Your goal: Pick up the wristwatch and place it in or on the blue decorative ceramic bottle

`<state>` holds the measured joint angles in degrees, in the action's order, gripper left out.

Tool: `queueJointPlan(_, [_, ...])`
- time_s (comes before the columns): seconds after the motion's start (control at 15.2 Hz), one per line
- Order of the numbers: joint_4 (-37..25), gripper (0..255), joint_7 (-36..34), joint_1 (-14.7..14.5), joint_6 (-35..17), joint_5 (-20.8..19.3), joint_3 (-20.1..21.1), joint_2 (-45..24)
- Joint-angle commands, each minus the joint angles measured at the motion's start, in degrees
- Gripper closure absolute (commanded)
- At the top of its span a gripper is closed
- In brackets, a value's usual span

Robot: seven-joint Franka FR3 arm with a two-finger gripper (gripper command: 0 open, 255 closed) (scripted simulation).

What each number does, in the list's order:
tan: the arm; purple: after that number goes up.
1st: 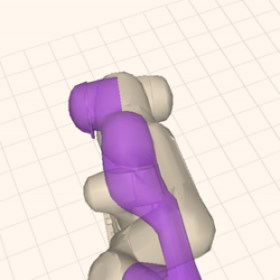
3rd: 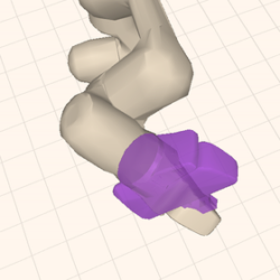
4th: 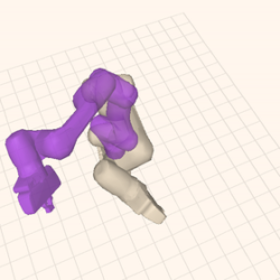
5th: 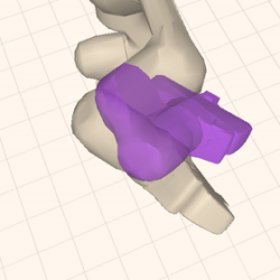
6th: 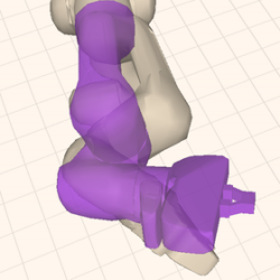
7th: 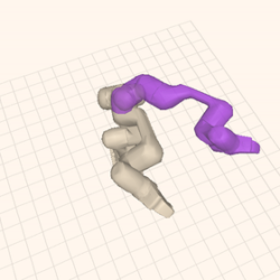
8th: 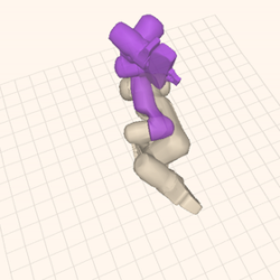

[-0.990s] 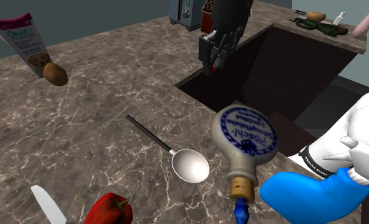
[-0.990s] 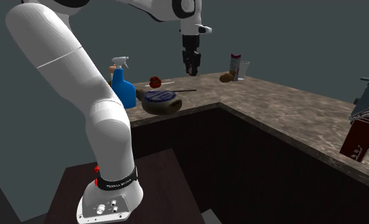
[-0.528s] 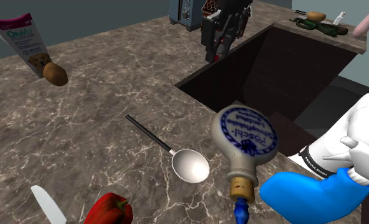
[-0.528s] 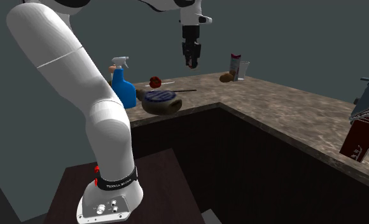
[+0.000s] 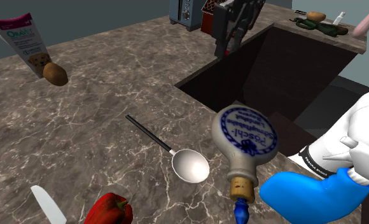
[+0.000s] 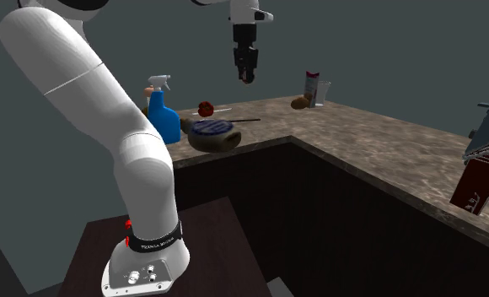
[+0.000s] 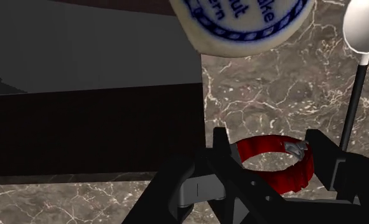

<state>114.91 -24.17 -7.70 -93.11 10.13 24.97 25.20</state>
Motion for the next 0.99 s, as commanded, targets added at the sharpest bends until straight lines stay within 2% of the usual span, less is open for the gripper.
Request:
queueJointPlan(0.0, [2.08, 255, -0.63, -1.04, 1.28, 1.36, 0.00, 3.57])
queueJointPlan(0.53, [10.05, 255, -5.78, -6.59, 6.00, 7.31, 1.81, 17.35])
queueJointPlan(0.92, [15.39, 255, -5.40, -7.19, 1.90, 8.27, 2.67, 18.63])
